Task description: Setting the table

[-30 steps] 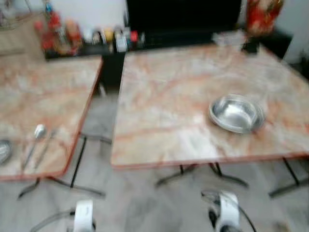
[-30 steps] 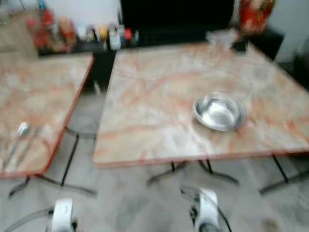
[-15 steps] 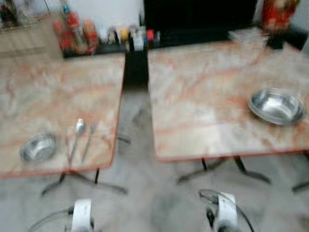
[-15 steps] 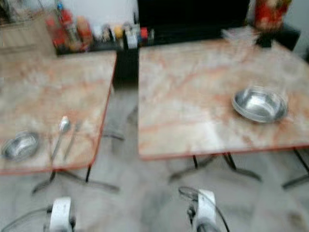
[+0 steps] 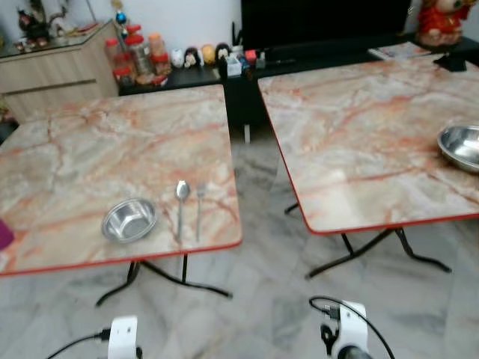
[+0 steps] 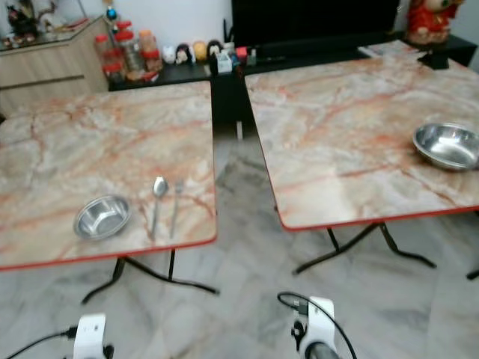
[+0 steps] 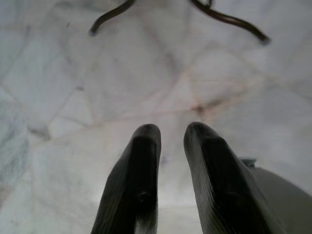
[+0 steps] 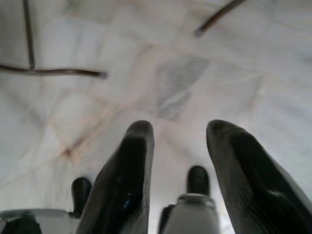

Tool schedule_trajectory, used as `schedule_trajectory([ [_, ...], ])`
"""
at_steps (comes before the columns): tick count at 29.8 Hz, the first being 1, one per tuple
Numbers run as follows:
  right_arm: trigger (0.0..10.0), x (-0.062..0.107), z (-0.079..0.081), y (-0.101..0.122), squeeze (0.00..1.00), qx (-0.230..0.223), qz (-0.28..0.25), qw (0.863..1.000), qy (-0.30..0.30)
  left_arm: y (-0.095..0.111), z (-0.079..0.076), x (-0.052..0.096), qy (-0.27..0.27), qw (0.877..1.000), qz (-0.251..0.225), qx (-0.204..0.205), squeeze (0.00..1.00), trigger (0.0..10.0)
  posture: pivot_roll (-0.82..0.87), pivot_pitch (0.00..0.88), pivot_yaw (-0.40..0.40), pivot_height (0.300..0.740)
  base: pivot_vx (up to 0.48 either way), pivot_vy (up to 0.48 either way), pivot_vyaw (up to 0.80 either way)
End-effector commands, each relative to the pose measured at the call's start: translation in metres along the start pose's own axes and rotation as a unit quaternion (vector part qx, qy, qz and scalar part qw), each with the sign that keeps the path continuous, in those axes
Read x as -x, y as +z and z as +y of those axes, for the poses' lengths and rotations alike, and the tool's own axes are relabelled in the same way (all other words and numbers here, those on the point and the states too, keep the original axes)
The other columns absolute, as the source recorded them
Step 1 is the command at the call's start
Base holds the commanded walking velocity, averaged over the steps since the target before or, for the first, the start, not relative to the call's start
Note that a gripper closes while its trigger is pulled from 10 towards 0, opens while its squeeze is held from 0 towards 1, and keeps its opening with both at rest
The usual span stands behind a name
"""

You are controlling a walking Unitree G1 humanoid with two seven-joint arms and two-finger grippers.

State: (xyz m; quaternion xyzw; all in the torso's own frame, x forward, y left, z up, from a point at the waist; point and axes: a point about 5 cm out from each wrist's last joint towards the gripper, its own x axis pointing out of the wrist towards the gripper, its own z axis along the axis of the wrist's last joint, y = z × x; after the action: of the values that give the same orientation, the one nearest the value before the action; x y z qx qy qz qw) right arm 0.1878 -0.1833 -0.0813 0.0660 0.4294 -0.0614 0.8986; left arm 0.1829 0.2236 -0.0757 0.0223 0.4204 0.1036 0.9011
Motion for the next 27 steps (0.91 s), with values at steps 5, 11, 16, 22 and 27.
schedule_trajectory([
  [5, 10.0, -0.0004, 0.0107, -0.0015, 0.00, 0.000, 0.001, 1.000, 0.016, -0.0063, 0.0072, 0.0016, 0.006, 1.000, 0.010, -0.024, 0.00, 10.0, 0.01, 0.000, 0.064, 0.732, 0.000, 0.252, 0.00],
  [11, 10.0, -0.0001, 0.0098, -0.0025, 0.00, -0.001, 0.001, 1.000, 0.015, -0.0055, 0.0059, 0.0018, 0.003, 1.000, 0.002, -0.019, 0.00, 10.0, 0.00, 0.000, 0.064, 0.732, 0.000, 0.000, 0.00],
  [16, 10.0, -0.0002, 0.0098, -0.0016, 0.00, -0.001, 0.000, 1.000, 0.015, -0.0014, 0.0052, 0.0013, -0.003, 1.000, -0.011, -0.008, 0.00, 10.0, 0.01, 0.000, 0.063, 0.732, 0.000, 0.000, 0.00],
  [22, 10.0, -0.0005, 0.0115, -0.0007, 0.00, 0.002, -0.002, 1.000, 0.018, 0.0014, 0.0056, 0.0009, 0.002, 1.000, -0.018, -0.016, 0.00, 10.0, 0.01, 0.000, 0.064, 0.732, 0.193, 0.000, 0.00],
  [27, 10.0, -0.0004, 0.0125, -0.0015, 0.00, 0.002, -0.001, 1.000, 0.018, 0.0019, 0.0062, 0.0008, 0.001, 1.000, -0.020, -0.016, 0.00, 10.0, 0.01, 0.000, 0.069, 0.732, 0.366, 0.000, 0.00],
])
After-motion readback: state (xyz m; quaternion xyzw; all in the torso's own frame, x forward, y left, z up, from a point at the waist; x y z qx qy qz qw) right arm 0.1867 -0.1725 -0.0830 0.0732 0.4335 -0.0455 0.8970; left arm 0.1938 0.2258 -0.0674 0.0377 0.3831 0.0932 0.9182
